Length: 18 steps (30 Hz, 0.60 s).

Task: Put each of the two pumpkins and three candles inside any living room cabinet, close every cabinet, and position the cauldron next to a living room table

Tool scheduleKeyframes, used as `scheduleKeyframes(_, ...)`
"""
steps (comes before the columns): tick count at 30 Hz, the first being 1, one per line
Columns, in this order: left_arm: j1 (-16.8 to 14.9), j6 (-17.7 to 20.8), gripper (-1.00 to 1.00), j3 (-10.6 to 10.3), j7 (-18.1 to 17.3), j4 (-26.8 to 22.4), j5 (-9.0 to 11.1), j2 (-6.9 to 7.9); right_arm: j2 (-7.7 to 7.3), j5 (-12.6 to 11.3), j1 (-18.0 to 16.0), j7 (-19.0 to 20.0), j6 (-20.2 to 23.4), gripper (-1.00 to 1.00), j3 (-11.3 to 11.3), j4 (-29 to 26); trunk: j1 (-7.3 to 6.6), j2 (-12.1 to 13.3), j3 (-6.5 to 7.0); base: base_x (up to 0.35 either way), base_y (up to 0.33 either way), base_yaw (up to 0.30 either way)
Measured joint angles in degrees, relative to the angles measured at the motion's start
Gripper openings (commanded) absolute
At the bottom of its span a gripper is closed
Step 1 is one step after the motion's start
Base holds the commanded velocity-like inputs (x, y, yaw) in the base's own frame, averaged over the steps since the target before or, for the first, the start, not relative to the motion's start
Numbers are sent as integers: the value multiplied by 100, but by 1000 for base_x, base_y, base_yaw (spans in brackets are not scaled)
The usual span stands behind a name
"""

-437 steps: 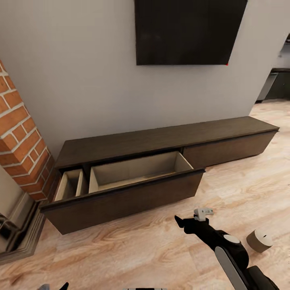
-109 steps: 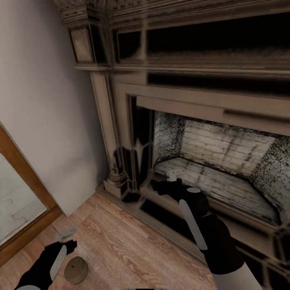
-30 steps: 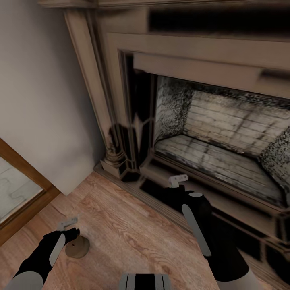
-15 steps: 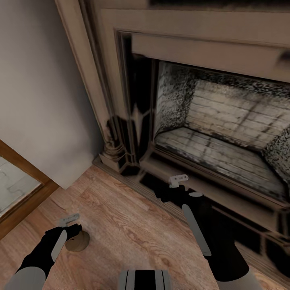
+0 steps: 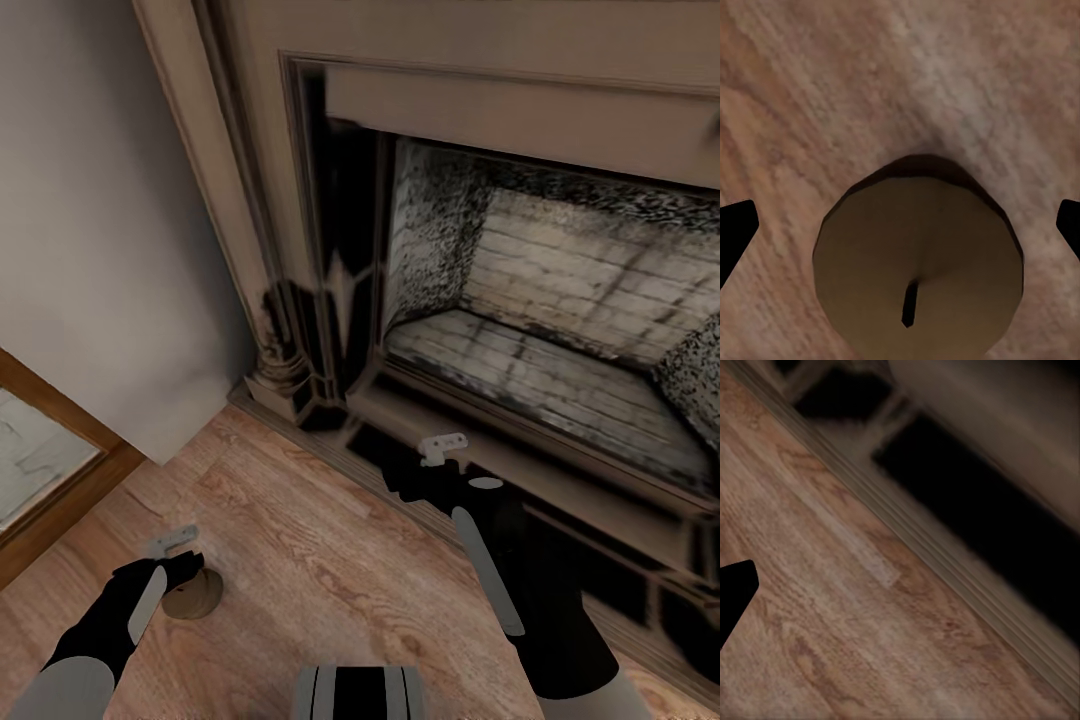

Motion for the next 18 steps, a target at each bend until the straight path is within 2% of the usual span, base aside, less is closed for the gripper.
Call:
scheduleKeyframes(5,-14,1,100,-1,-8,0,5,-4,0,0,0,0,0,100,-3,-1,13,-7,-111,0,0,0)
scheduleKeyframes(18,-23,-16,100,-6,-63,-1,5,-50,0,0,0,0,0,100,-4,-1,13,-7,-112,0,0,0)
